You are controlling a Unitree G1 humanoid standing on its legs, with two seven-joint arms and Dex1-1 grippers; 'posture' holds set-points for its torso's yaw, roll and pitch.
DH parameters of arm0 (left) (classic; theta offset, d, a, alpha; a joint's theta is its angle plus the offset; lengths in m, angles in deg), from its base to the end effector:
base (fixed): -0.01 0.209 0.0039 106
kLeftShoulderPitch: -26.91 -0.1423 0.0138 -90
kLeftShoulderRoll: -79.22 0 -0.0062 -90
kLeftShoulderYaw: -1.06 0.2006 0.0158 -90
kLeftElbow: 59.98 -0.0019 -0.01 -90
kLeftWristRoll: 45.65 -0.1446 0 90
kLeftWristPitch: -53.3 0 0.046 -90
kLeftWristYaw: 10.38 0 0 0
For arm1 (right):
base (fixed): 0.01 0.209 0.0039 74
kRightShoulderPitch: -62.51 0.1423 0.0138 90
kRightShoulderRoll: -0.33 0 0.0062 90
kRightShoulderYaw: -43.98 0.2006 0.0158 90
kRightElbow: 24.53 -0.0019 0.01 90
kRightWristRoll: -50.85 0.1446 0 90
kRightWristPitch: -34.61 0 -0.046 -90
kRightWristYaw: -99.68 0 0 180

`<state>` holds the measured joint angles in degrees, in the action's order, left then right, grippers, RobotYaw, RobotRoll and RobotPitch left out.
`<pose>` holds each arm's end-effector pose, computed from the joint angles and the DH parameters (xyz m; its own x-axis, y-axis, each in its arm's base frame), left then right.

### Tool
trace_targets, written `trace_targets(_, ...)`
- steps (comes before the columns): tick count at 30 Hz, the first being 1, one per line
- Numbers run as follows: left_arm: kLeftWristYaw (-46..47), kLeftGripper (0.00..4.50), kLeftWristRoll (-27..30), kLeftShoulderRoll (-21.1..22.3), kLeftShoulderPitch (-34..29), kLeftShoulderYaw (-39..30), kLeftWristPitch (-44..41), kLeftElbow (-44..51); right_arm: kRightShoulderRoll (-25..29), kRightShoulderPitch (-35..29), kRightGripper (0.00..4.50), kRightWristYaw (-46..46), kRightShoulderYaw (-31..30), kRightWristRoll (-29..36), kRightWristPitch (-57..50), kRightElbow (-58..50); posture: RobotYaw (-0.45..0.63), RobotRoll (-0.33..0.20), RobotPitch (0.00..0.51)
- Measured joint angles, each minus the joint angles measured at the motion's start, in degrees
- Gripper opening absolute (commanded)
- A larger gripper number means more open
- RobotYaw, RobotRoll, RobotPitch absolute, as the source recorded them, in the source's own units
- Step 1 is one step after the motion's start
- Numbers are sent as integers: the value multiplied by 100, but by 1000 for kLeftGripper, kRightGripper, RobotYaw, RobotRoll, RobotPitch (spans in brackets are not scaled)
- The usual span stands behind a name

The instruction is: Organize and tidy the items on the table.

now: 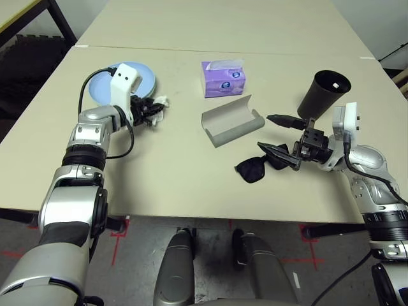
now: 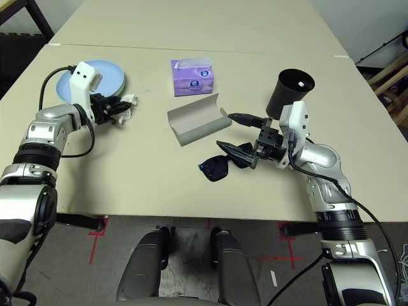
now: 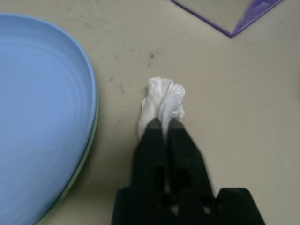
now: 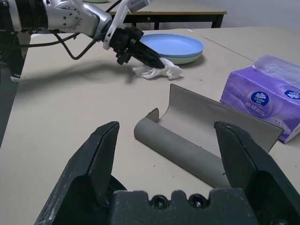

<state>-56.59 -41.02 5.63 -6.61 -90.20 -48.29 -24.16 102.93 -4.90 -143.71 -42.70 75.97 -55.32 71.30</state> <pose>0.3669 0.2746 0.1763 0.8394 -0.4667 -0.2785 0.5221 0.8348 0.1747 0.2820 -0.2416 0.1352 0.4301 0.8969 0.1031 -0.8469 0.4404 -0.2981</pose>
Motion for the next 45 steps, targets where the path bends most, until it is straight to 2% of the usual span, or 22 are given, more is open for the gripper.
trace_targets(21,77,26,452,249,-99,-682,-866,1096,-42,-104,4500,987,184,5,-543,-143,162,0,174)
trace_targets(30,973,26,465,312,524,-1083,-773,339,-53,-103,4500,981,181,5,-582,-193,163,0,179)
trace_targets(36,1639,26,394,291,1024,-1145,25,-388,-52,-105,4500,926,176,5,-615,-331,161,0,178)
trace_targets(44,1718,26,219,236,1221,-1058,405,-1002,-52,-114,4500,845,165,0,-614,-335,152,0,176)
trace_targets(45,1705,215,210,234,1226,-1050,416,-1011,-52,-117,4500,843,165,0,-614,-336,152,0,176)
